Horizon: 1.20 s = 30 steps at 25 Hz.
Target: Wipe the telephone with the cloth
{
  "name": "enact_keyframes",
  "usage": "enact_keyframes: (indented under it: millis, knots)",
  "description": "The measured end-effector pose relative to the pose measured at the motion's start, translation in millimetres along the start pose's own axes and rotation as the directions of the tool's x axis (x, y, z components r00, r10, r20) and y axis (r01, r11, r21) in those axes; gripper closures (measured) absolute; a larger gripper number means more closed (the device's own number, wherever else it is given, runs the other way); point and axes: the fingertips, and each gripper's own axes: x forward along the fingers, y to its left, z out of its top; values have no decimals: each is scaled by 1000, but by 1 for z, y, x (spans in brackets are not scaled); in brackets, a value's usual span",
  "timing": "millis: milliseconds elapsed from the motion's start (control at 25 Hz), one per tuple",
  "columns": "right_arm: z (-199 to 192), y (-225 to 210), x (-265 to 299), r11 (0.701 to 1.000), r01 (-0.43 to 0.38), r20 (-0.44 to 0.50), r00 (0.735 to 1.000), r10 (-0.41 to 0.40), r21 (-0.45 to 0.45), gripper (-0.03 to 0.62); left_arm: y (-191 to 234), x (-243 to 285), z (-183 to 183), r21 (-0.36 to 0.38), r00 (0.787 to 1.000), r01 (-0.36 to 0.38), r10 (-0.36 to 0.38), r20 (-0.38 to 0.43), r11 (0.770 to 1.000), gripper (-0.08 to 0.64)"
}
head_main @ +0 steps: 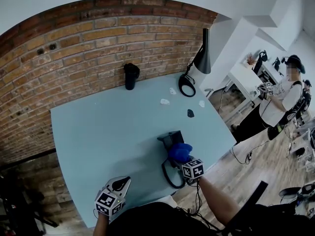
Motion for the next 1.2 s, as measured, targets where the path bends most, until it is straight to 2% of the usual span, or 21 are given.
enact_keyframes:
  millis: [600, 840, 1000, 1080, 1200]
  knots:
    - [-41, 0, -17, 1000, 16, -57, 998, -16, 10, 399, -2, 1, -4, -4, 1000, 6, -6, -13, 1000, 560]
    - [-45, 2, -17, 1000, 11, -81, 997, -12, -19, 399, -2, 1, -5, -4, 1000, 6, -6, -16, 1000, 560]
    - [-65, 7, -22, 999, -21, -153, 988, 15, -34, 399, -1, 1, -5, -7, 1000, -1, 1, -17, 1000, 560]
    - [-84, 11, -22, 998, -36, -215, 976, 23, -59, 399, -2, 2, -4, -10, 1000, -1, 0, -16, 1000, 560]
    - [-92, 11, -21, 992, -62, -287, 958, 29, -106, 399, -4, 3, -2, -11, 1000, 4, -5, -14, 1000, 560]
